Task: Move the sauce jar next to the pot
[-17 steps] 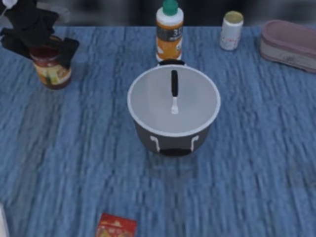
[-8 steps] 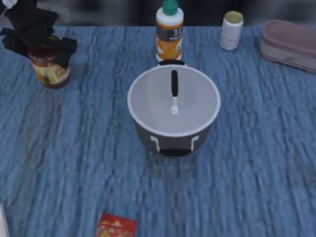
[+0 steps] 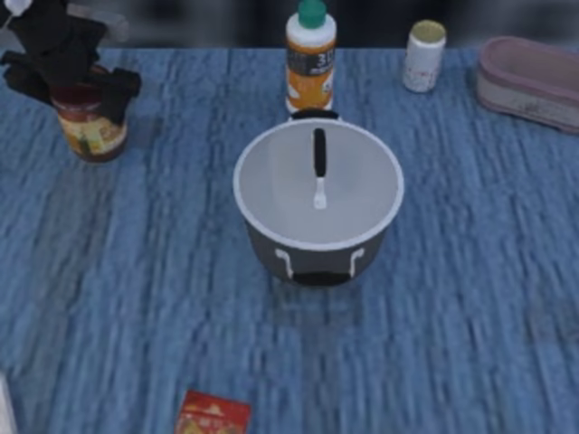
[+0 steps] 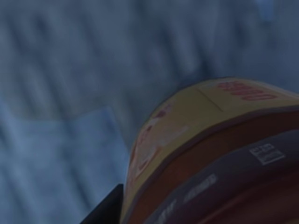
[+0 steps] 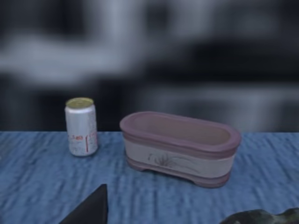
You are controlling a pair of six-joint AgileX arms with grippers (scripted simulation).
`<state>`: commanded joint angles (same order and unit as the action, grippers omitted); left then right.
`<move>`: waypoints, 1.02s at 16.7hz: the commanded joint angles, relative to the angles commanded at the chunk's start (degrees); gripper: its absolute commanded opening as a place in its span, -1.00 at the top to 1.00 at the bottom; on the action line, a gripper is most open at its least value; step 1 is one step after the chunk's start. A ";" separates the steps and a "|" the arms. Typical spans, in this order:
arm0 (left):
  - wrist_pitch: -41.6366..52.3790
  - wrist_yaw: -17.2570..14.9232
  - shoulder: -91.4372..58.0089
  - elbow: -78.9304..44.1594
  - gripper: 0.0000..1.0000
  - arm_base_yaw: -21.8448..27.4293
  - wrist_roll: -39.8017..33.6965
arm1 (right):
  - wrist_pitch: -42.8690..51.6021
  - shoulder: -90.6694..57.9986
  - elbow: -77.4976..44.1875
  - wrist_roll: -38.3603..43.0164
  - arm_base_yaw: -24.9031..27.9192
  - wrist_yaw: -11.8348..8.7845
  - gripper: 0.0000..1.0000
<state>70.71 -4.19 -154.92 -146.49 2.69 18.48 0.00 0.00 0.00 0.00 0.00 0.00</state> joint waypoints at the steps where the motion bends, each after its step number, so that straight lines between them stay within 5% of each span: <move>1: 0.00 0.00 0.00 0.00 1.00 0.00 0.00 | 0.00 0.00 0.00 0.00 0.00 0.00 -1.00; 7: -0.51 0.05 4.07 4.07 1.00 -0.09 0.06 | 0.00 0.00 0.00 0.00 0.00 0.00 -1.00; 17: -2.88 0.46 32.22 35.12 1.00 -0.99 -0.24 | 0.00 0.00 0.00 0.00 0.00 0.00 -1.00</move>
<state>67.82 -3.72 -122.70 -111.37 1.69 18.25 0.00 0.00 0.00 0.00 0.00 0.00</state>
